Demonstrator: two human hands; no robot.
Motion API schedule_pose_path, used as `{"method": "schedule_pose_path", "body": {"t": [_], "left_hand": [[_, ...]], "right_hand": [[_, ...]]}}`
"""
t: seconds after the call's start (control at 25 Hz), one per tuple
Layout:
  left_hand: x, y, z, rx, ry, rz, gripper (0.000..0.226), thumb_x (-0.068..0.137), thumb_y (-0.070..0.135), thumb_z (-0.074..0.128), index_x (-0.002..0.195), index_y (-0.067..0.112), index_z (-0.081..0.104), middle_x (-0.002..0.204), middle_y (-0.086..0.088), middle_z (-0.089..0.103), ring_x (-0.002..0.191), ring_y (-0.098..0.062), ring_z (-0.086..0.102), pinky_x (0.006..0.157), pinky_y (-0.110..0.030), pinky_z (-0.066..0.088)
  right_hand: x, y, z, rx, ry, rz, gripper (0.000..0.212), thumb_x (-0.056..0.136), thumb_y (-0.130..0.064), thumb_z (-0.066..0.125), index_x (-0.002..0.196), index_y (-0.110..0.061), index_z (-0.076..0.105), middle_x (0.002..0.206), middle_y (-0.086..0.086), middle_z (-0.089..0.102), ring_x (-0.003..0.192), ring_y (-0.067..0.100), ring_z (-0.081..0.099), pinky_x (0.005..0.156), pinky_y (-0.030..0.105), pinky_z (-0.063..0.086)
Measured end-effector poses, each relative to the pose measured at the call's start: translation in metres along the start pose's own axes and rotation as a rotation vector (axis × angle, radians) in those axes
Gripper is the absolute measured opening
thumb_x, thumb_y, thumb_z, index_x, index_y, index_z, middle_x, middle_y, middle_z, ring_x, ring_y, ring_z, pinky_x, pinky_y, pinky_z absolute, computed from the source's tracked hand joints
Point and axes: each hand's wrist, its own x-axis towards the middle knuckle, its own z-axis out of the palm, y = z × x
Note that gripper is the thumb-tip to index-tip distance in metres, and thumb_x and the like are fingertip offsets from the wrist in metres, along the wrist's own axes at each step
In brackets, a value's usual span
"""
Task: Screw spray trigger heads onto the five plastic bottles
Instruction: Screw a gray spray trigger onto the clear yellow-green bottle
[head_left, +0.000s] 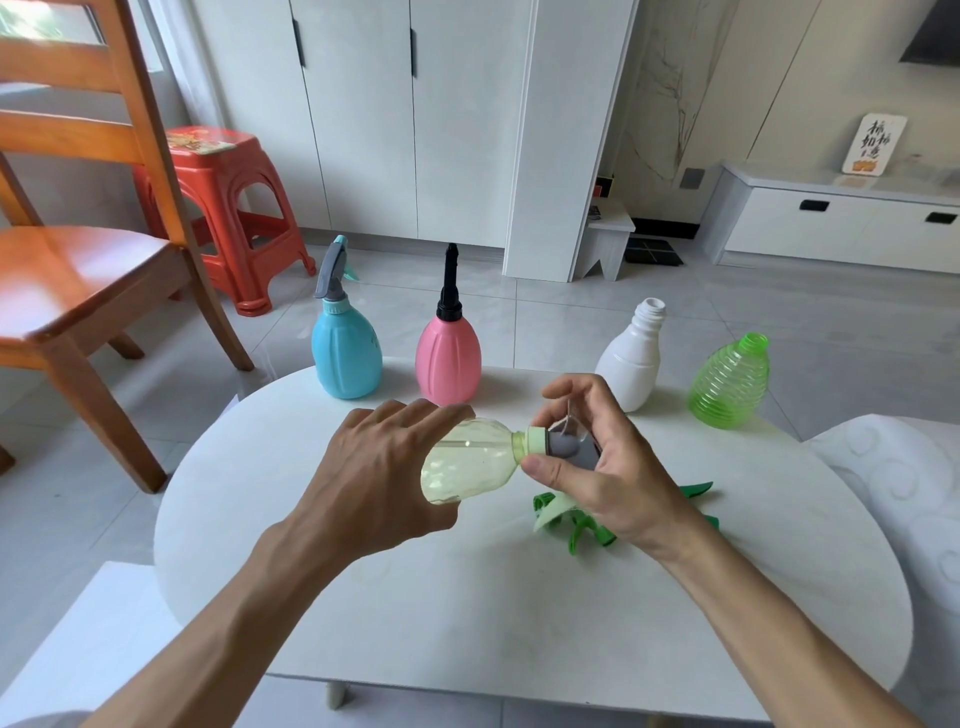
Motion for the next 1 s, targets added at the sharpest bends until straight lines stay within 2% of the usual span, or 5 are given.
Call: {"method": "schedule_pose_path", "body": {"t": [0.2, 0.4, 0.56, 0.72, 1.0], "left_hand": [[-0.001, 0.003, 0.001, 0.086, -0.016, 0.058, 0.078, 0.054, 0.042, 0.082, 0.128, 0.026, 0.060, 0.110, 0.006, 0.070, 0.093, -0.027, 0.064, 0.081, -0.041, 0.050], [0.001, 0.002, 0.001, 0.077, -0.009, 0.042, 0.079, 0.055, 0.041, 0.082, 0.129, 0.026, 0.060, 0.110, 0.005, 0.070, 0.093, -0.028, 0.064, 0.080, -0.041, 0.050], [0.000, 0.003, 0.001, 0.100, 0.022, 0.072, 0.081, 0.053, 0.039, 0.085, 0.128, 0.023, 0.062, 0.112, 0.002, 0.070, 0.095, -0.029, 0.065, 0.082, -0.043, 0.050], [0.000, 0.003, 0.003, 0.102, 0.015, 0.072, 0.081, 0.053, 0.041, 0.085, 0.129, 0.024, 0.061, 0.111, 0.002, 0.070, 0.096, -0.029, 0.065, 0.083, -0.042, 0.050], [-0.003, 0.002, 0.007, 0.035, -0.043, 0.045, 0.080, 0.057, 0.046, 0.080, 0.132, 0.030, 0.056, 0.114, 0.008, 0.068, 0.097, -0.024, 0.062, 0.083, -0.039, 0.049]], "right_hand": [[0.000, 0.001, 0.003, -0.016, 0.005, 0.077, 0.011, 0.090, -0.024, 0.072, 0.092, -0.022, 0.061, 0.071, 0.003, 0.055, 0.058, 0.007, 0.058, 0.056, 0.022, 0.047], [0.001, 0.000, 0.001, -0.041, -0.030, 0.094, 0.024, 0.078, -0.023, 0.075, 0.096, -0.029, 0.061, 0.089, -0.011, 0.056, 0.075, 0.009, 0.054, 0.070, 0.035, 0.053], [0.002, -0.001, 0.003, -0.055, -0.006, 0.080, 0.010, 0.090, -0.030, 0.069, 0.094, -0.026, 0.060, 0.071, -0.003, 0.056, 0.057, 0.012, 0.060, 0.056, 0.026, 0.048], [0.002, -0.001, 0.002, -0.038, -0.041, 0.127, 0.023, 0.079, -0.030, 0.073, 0.096, -0.033, 0.059, 0.090, -0.002, 0.056, 0.071, 0.015, 0.057, 0.063, 0.035, 0.051], [0.003, -0.003, -0.005, -0.036, -0.070, 0.238, 0.017, 0.091, -0.046, 0.059, 0.098, -0.031, 0.063, 0.076, -0.001, 0.064, 0.066, 0.021, 0.064, 0.063, 0.032, 0.049]]}}
